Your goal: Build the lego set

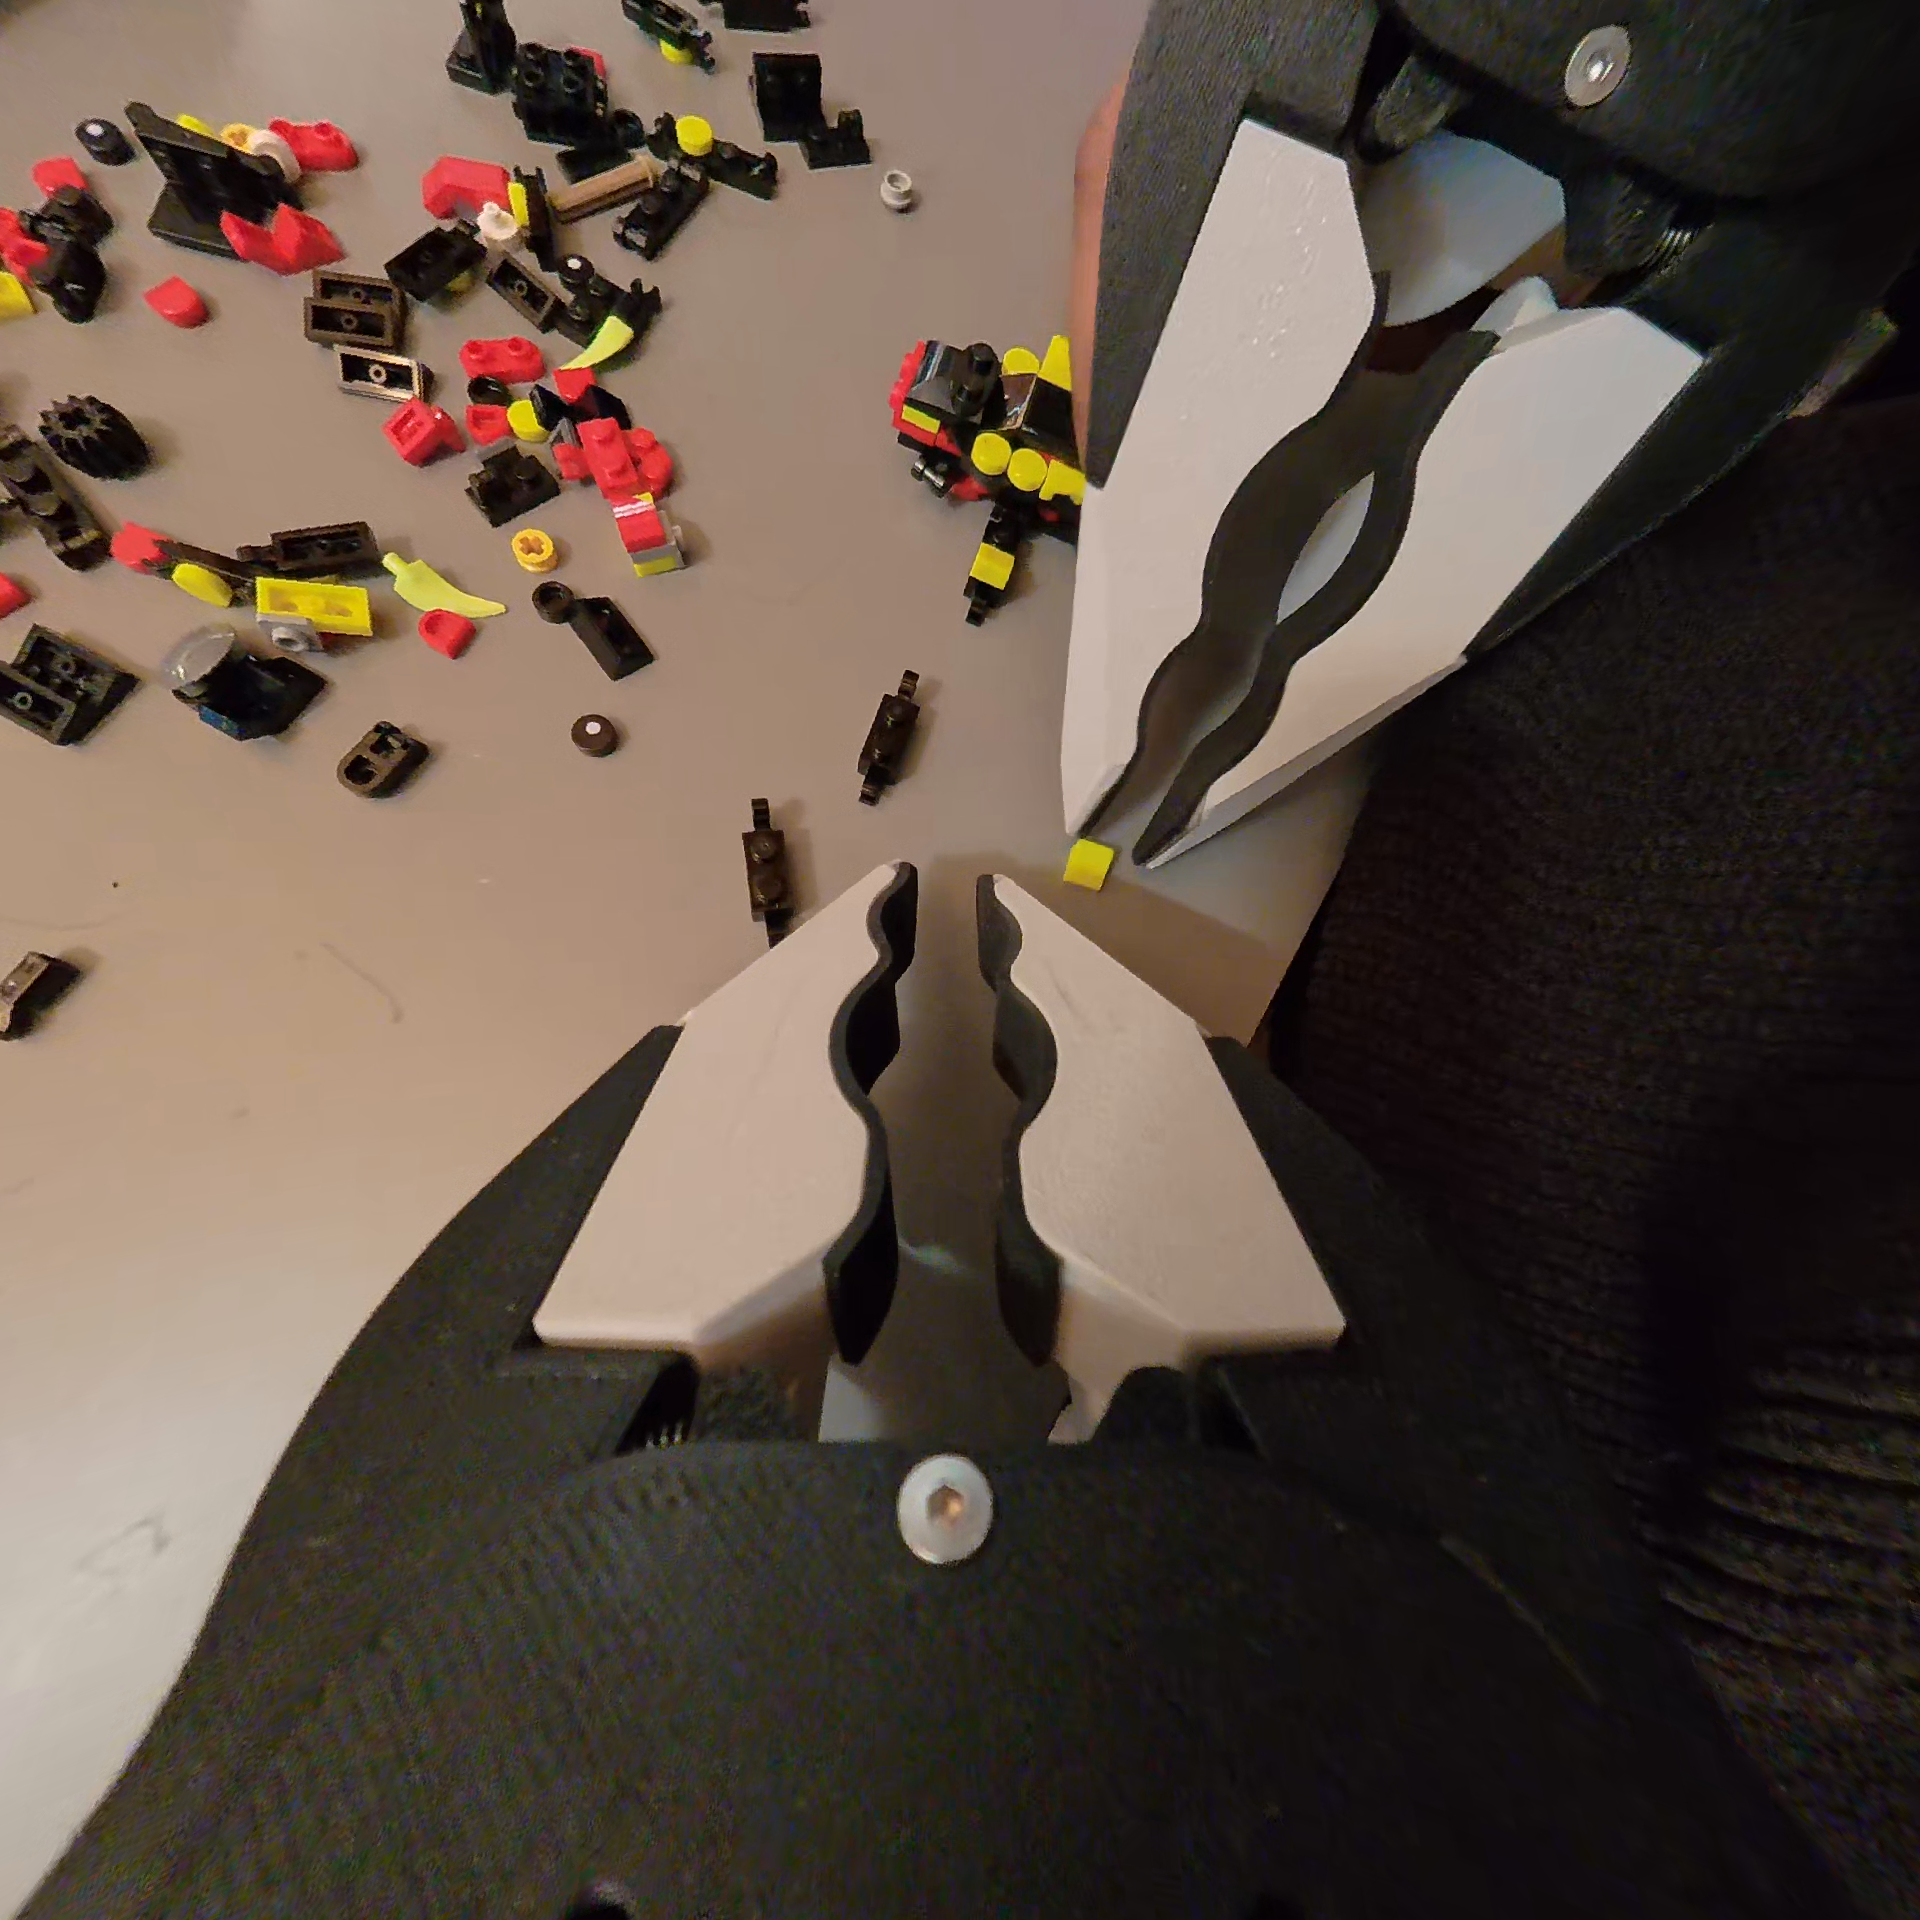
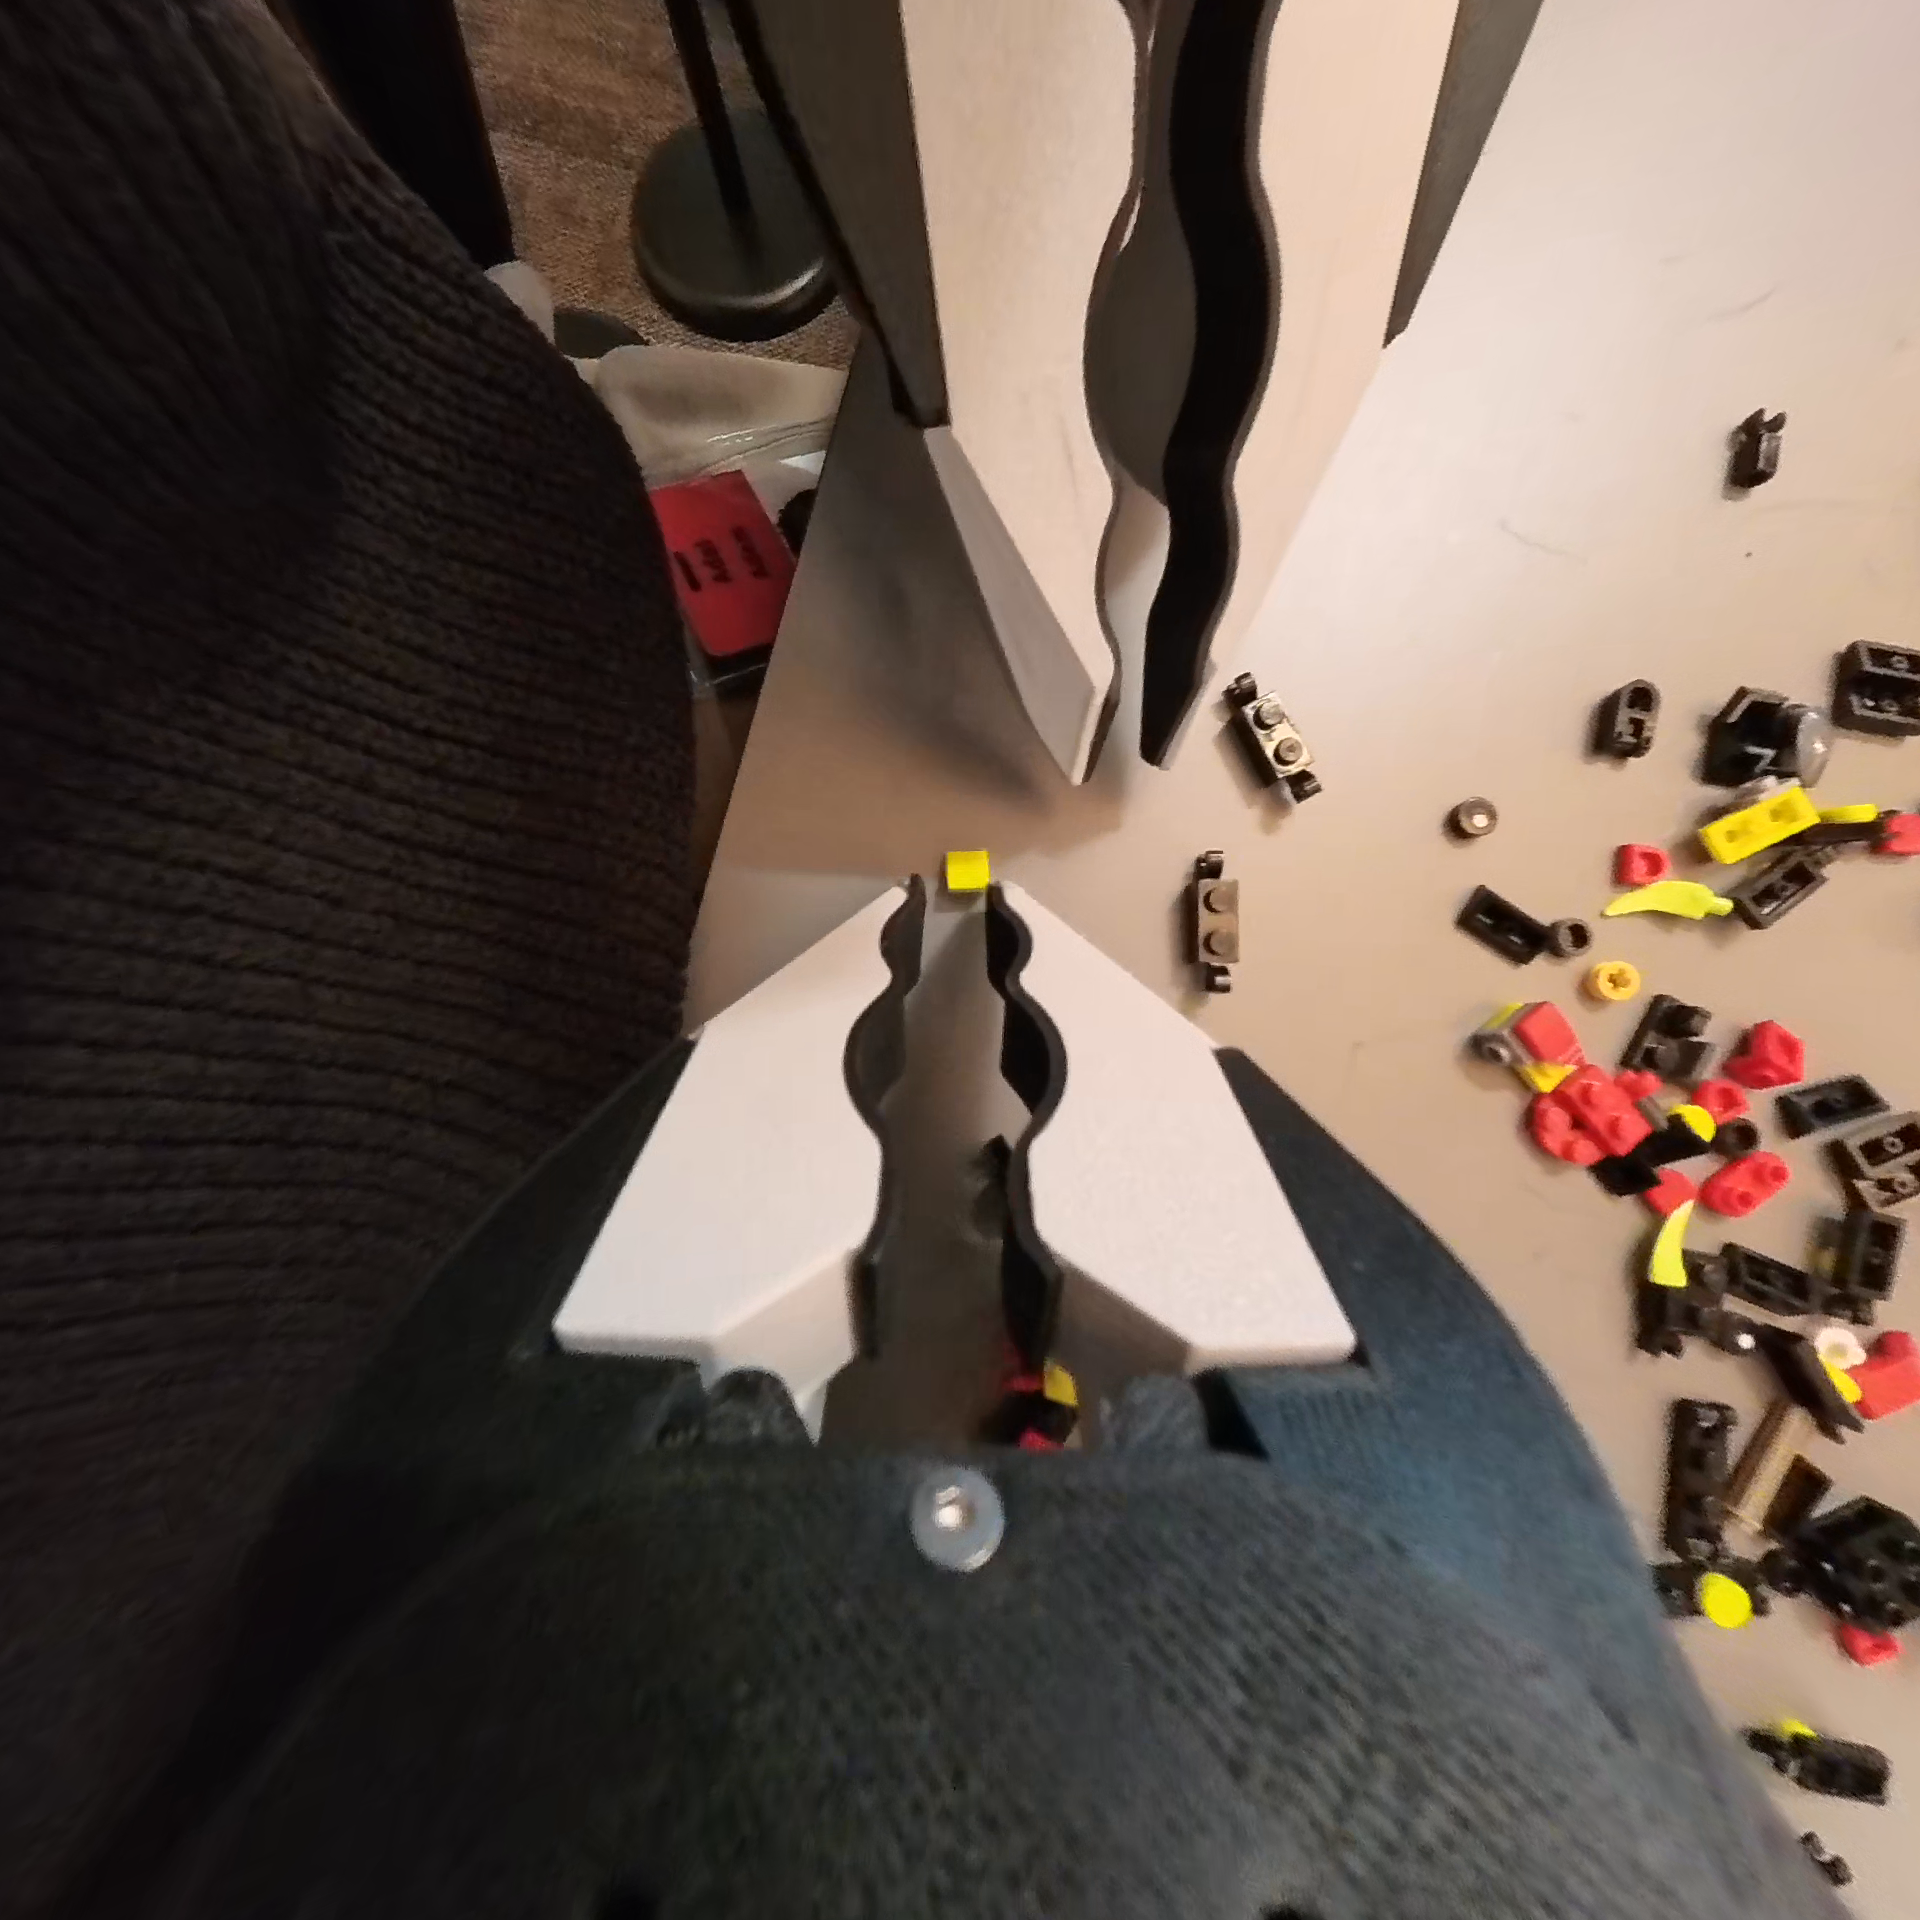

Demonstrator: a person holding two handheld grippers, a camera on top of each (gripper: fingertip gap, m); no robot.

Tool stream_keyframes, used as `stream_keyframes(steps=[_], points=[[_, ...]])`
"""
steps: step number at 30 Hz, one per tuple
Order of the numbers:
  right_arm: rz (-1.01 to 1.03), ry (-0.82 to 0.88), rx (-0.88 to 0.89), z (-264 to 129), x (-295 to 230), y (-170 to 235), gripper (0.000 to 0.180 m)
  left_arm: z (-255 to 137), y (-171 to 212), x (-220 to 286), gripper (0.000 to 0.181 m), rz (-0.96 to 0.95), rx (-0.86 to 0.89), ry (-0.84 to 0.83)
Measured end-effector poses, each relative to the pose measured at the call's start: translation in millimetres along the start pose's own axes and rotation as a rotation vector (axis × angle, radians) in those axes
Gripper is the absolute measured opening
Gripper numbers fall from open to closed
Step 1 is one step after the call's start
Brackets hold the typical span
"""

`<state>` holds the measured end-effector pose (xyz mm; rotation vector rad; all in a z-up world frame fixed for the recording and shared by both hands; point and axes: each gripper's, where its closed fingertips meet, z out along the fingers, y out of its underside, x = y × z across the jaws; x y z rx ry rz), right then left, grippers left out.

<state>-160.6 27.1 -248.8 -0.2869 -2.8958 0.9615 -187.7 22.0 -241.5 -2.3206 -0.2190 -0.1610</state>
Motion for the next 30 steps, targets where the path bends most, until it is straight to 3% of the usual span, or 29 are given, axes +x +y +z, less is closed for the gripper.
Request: stream_keyframes(steps=[1,16,23,30], points=[[0.0,0.003,0.002,-0.3,0.6,-0.5,0.011,-0.1,-0.2,-0.2,0.01,0.0,0.001,0.0],[-0.023,0.025,0.039,2.8,4.2,-5.1,0.007,0.3,0.3,-0.8,0.009,-0.004,-0.002,-0.004],[0.09,0.201,0.121,-20.5,48.6,-12.7,0.006,0.9,-3.4,-1.6,0.01,-0.036,0.014,-0.001],[0.074,0.139,0.075,-16.3,51.7,-6.4,0.007,1.9,-6.7,-13.9,0.01,-0.122,0.028,-0.046]])
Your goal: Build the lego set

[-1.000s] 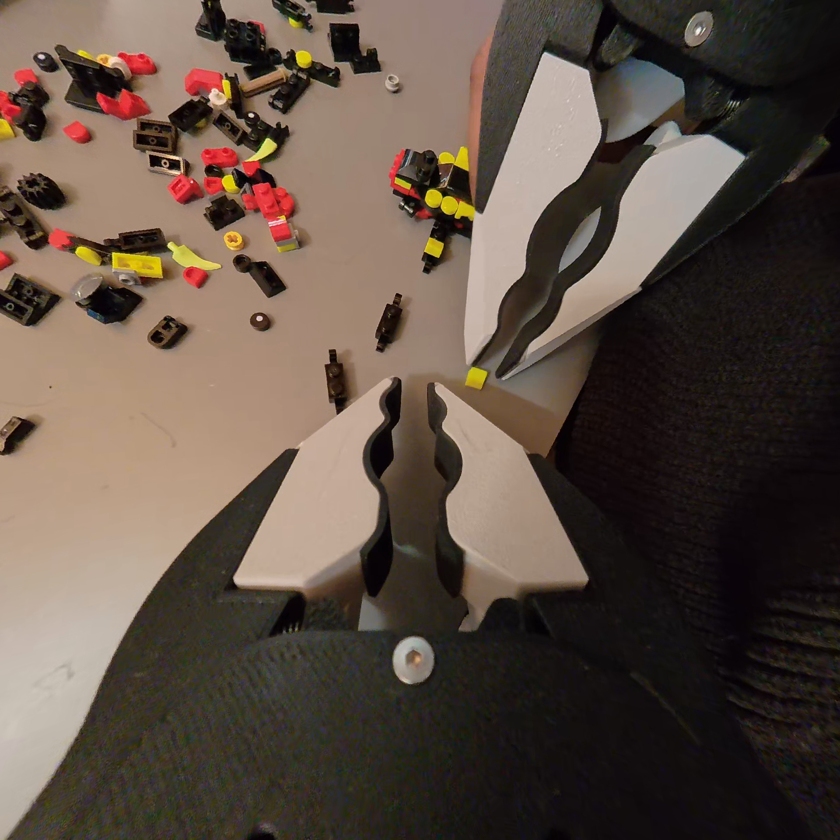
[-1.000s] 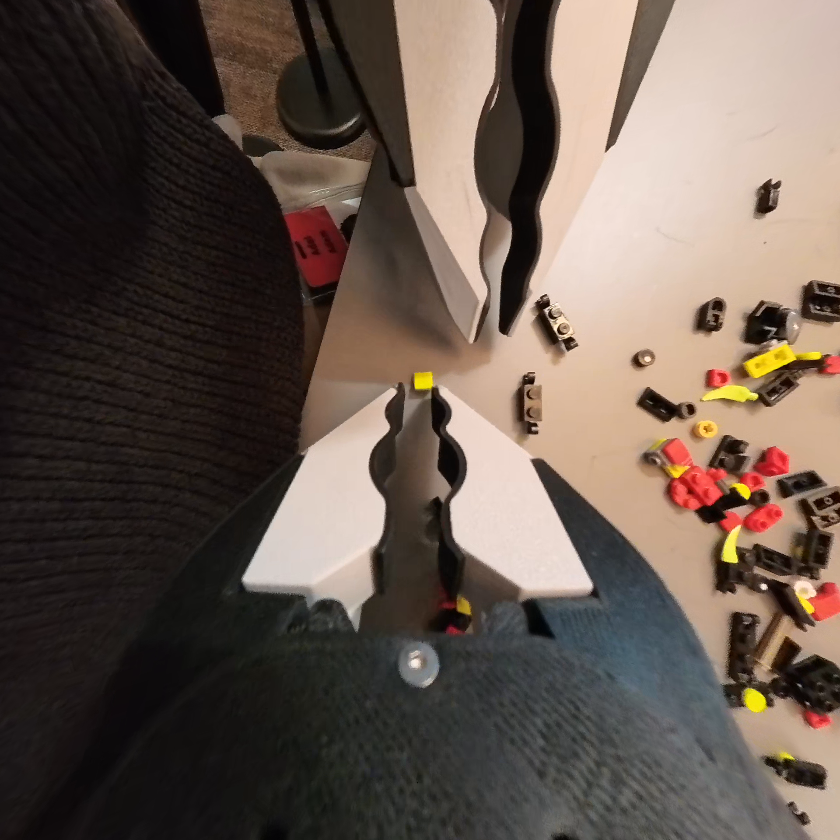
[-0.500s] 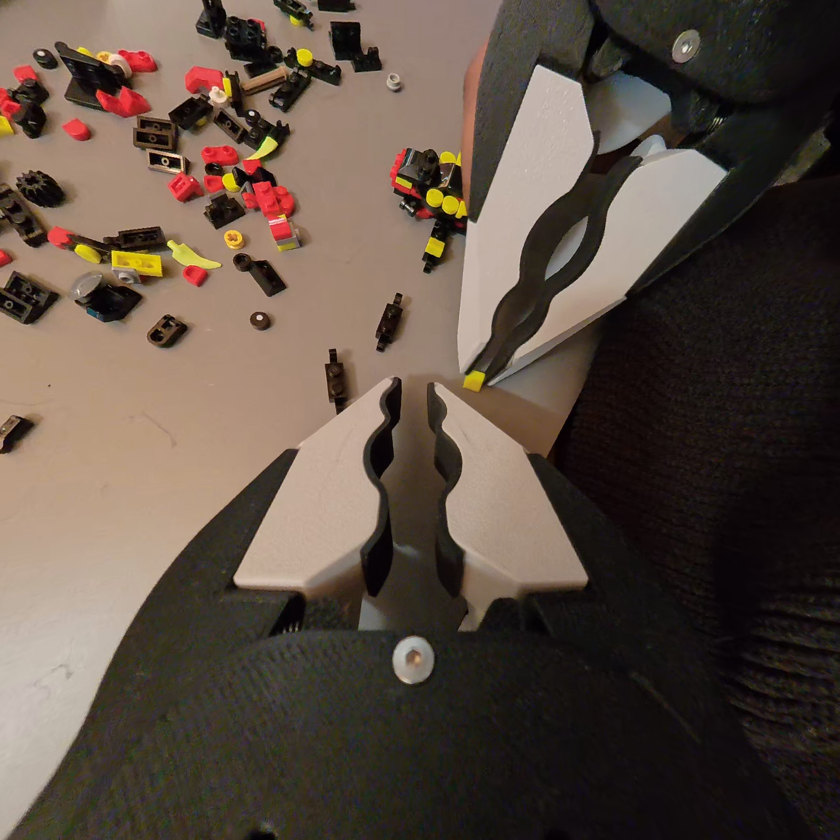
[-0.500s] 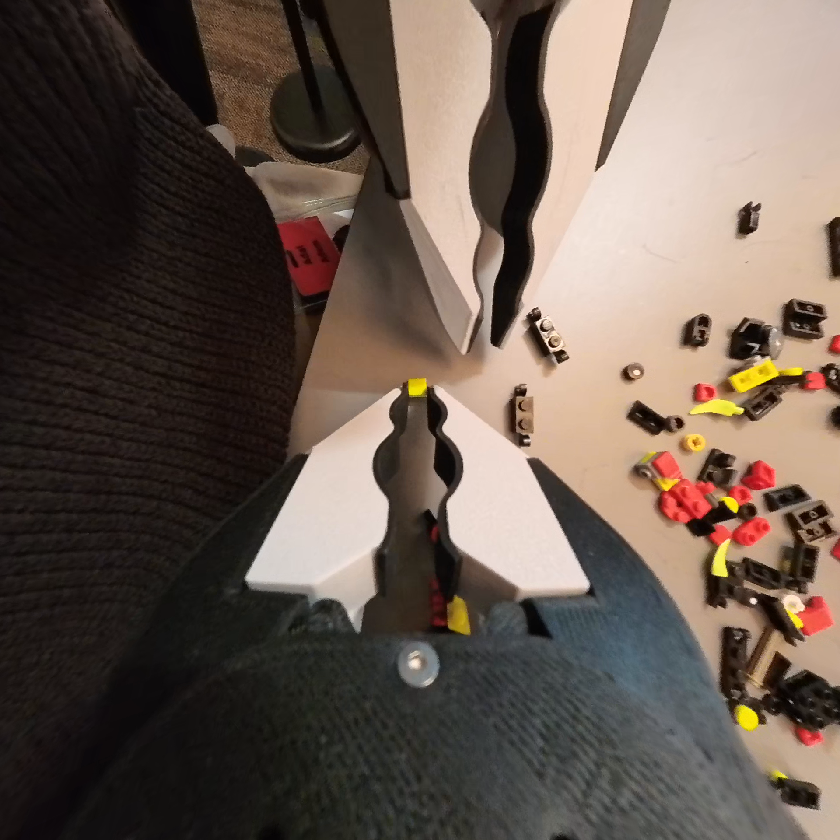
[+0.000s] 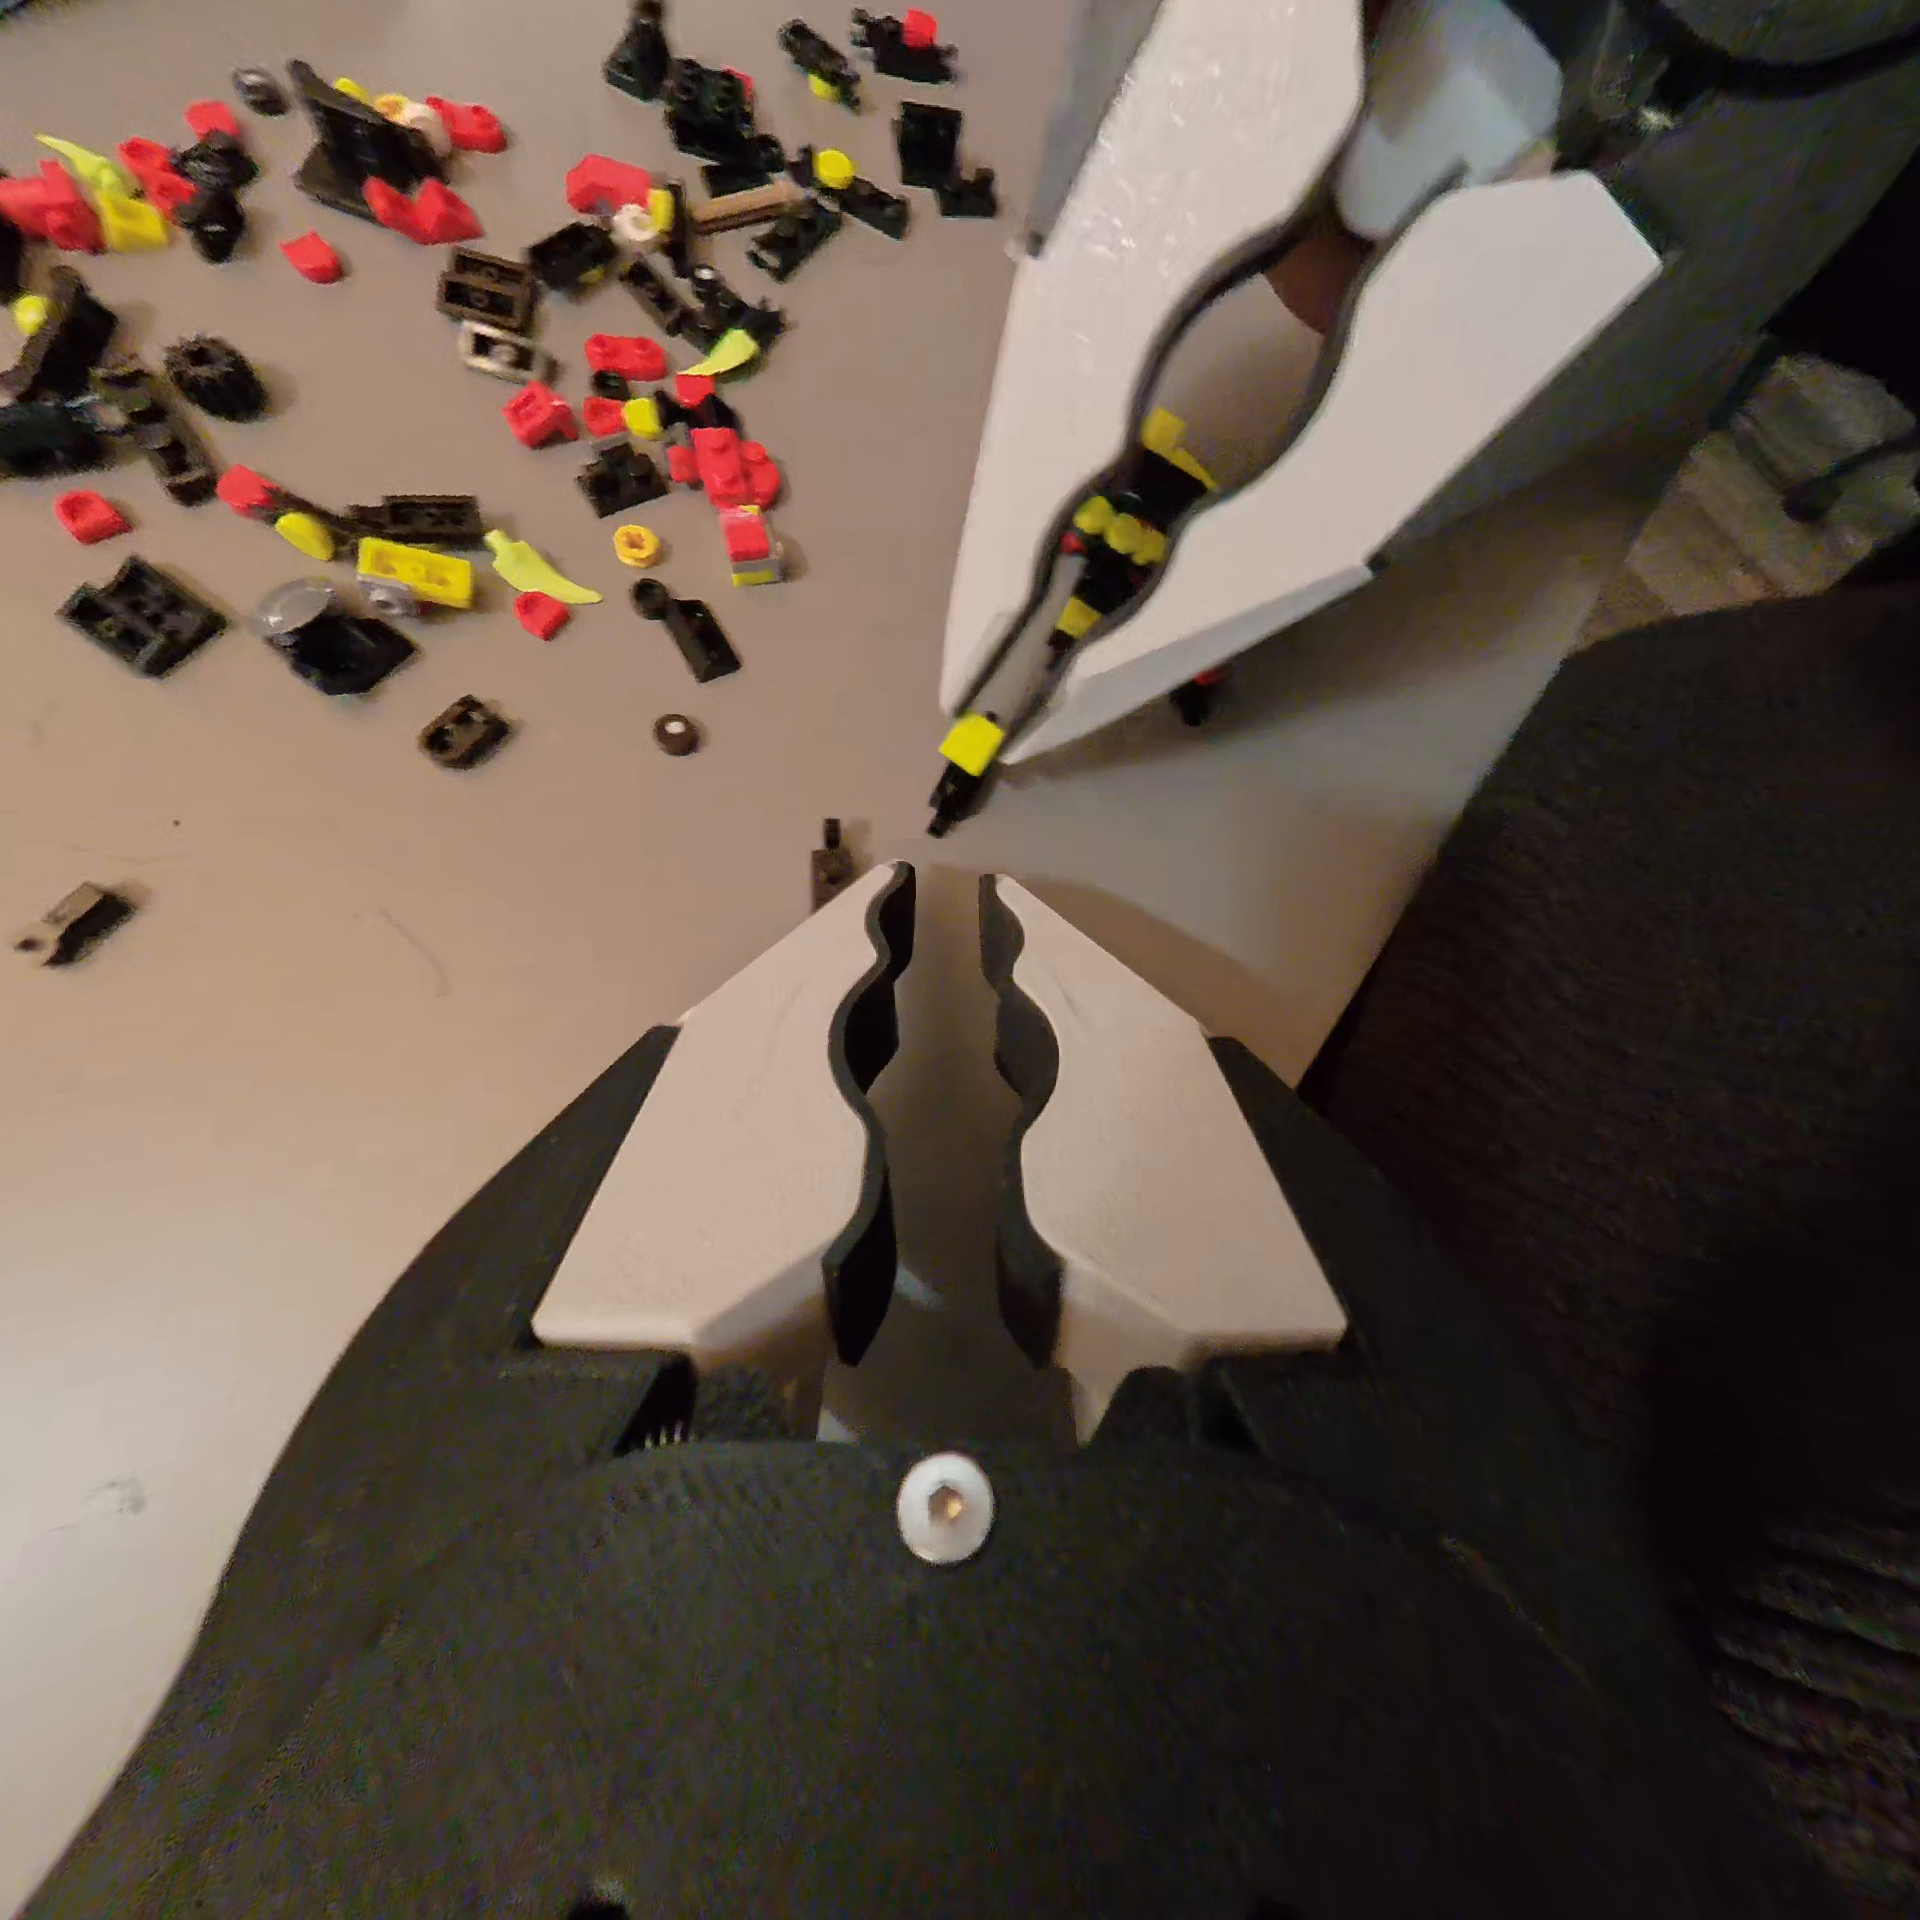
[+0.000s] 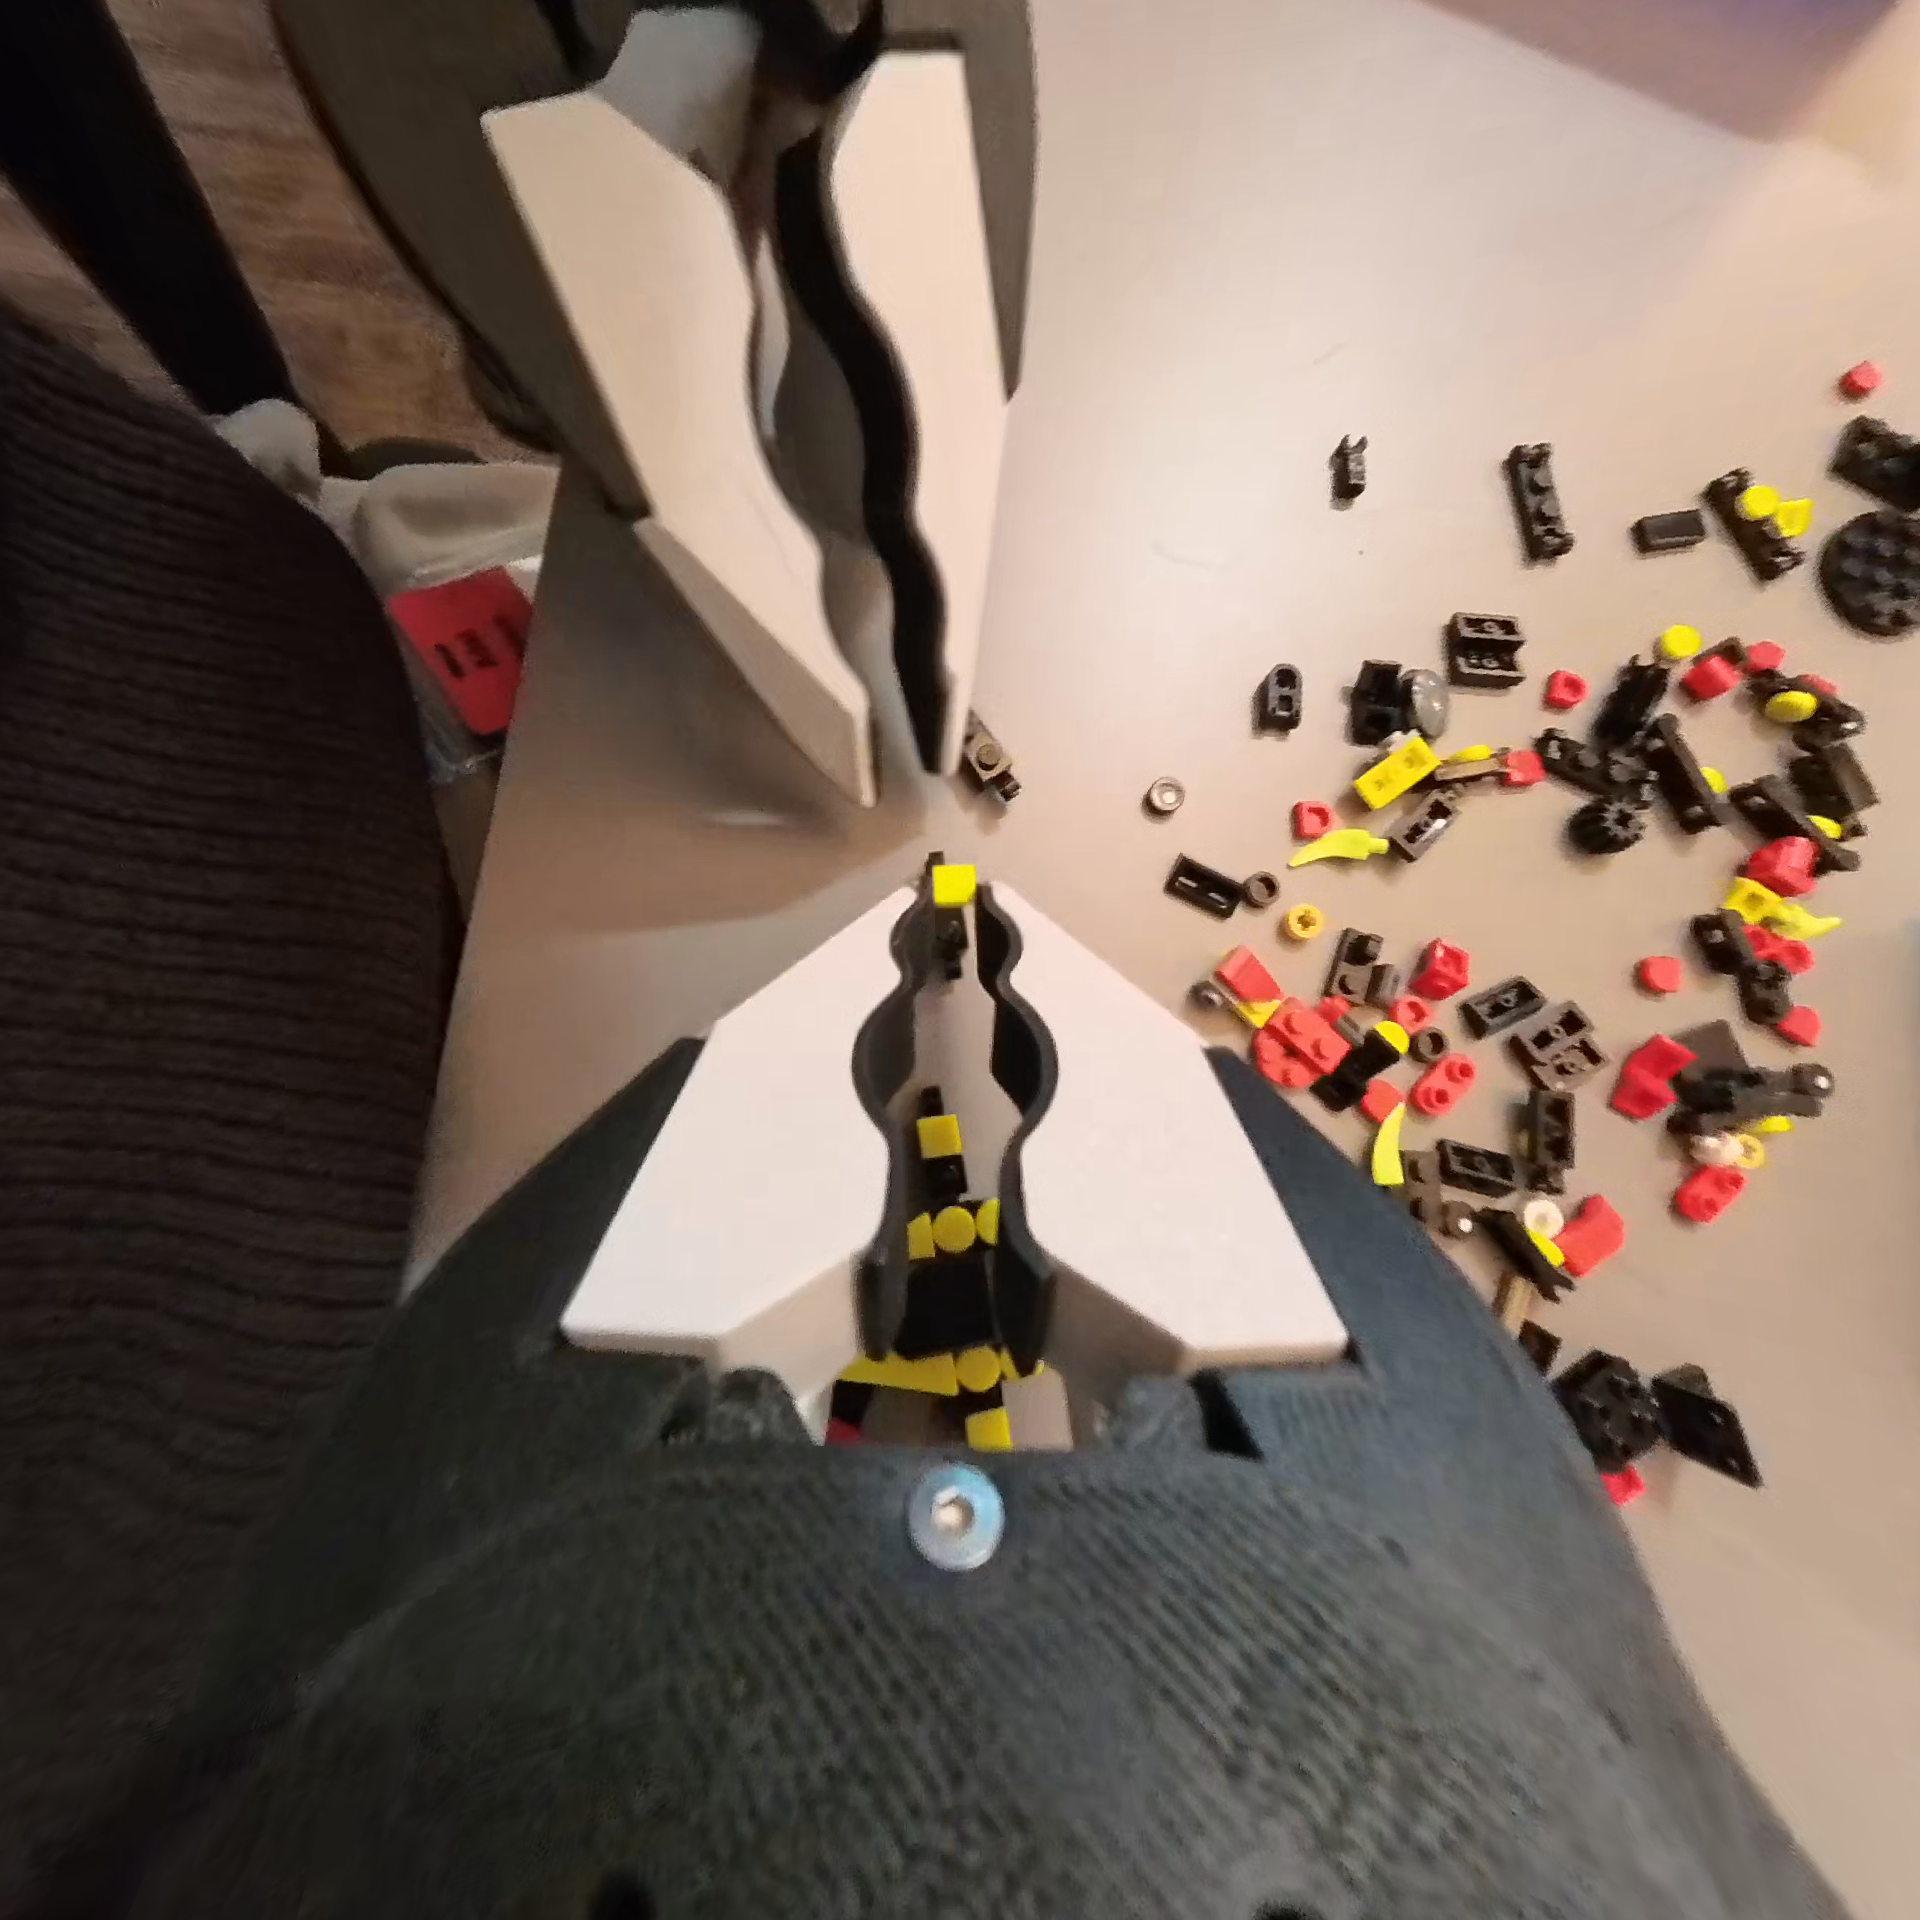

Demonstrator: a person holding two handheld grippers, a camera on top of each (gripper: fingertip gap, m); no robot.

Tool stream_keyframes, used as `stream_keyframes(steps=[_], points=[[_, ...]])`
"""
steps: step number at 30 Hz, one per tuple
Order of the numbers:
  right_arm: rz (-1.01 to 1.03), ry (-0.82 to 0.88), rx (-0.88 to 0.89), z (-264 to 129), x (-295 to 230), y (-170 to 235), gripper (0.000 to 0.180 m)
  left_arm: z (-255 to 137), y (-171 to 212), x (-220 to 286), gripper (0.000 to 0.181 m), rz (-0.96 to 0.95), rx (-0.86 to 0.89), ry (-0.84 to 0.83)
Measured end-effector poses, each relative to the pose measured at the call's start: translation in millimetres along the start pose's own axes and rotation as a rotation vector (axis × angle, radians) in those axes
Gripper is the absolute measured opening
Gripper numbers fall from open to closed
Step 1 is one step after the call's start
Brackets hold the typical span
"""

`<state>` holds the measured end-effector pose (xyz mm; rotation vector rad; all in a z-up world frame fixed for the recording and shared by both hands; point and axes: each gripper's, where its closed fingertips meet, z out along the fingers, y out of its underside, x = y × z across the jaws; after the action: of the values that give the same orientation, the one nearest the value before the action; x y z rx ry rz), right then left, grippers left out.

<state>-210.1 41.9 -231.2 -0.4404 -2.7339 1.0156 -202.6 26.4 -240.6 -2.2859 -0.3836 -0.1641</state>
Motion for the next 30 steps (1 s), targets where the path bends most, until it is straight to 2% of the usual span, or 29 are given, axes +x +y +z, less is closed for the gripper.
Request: stream_keyframes(steps=[2,7,12,30], points=[[-0.009,-0.029,-0.014,1.4,-1.1,2.3,0.007,-2.0,-4.1,-6.9,0.009,-0.07,0.026,-0.014],[-0.015,-0.076,-0.02,3.0,-2.3,3.5,0.006,-5.7,-15.6,-4.9,0.009,-0.269,0.093,0.093],[-0.028,-0.095,-0.037,5.8,-2.3,5.3,0.006,-1.5,-18.0,-0.1,0.006,-0.377,0.093,0.154],[-0.055,-0.137,-0.072,9.2,-4.8,5.8,0.006,9.3,-8.8,-3.8,0.006,-0.404,0.023,0.119]])
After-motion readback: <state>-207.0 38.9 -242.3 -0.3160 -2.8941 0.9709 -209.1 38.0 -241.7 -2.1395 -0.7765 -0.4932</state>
